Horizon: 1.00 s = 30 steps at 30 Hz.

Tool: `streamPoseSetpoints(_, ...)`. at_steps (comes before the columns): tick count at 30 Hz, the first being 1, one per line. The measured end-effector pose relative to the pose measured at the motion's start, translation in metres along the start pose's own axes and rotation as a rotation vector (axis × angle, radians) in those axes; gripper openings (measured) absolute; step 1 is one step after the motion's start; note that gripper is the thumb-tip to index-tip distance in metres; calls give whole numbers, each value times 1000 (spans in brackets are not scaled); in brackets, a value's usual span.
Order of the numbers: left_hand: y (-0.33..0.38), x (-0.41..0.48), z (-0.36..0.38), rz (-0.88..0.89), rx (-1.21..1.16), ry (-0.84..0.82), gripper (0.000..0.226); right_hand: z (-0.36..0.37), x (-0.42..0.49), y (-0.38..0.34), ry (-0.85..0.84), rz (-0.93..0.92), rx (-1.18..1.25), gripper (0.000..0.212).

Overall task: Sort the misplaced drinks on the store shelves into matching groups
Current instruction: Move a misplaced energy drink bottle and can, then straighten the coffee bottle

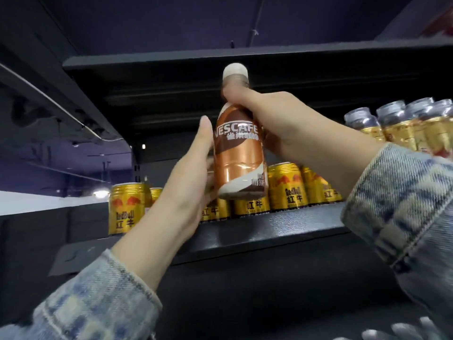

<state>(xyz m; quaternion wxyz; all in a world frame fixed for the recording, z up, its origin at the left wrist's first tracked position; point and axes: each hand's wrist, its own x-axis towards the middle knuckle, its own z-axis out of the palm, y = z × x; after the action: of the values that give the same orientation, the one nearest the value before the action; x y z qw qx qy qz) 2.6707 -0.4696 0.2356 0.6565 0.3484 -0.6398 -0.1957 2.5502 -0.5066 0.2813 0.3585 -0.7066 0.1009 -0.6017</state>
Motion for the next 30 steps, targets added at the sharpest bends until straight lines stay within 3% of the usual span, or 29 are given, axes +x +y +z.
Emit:
streamPoseSetpoints(3,6,-17,30,10,-128,-186,65,-24,-10,-9,74,25,-106,37)
streamPoseSetpoints(6,1,-21,63,-12,-10,-234,97,-54,-24,-14,101,37,-172,30)
streamPoseSetpoints(10,-19,-22,111,-11,73,-215,61,-103,-40,-19,122,43,-231,22)
streamPoseSetpoints(21,-28,-13,341,118,0,-100,18,-298,-73,-44,220,31,-471,22)
streamPoseSetpoints(30,-42,14,511,108,-55,-183,10,-465,-82,-45,325,95,-571,28)
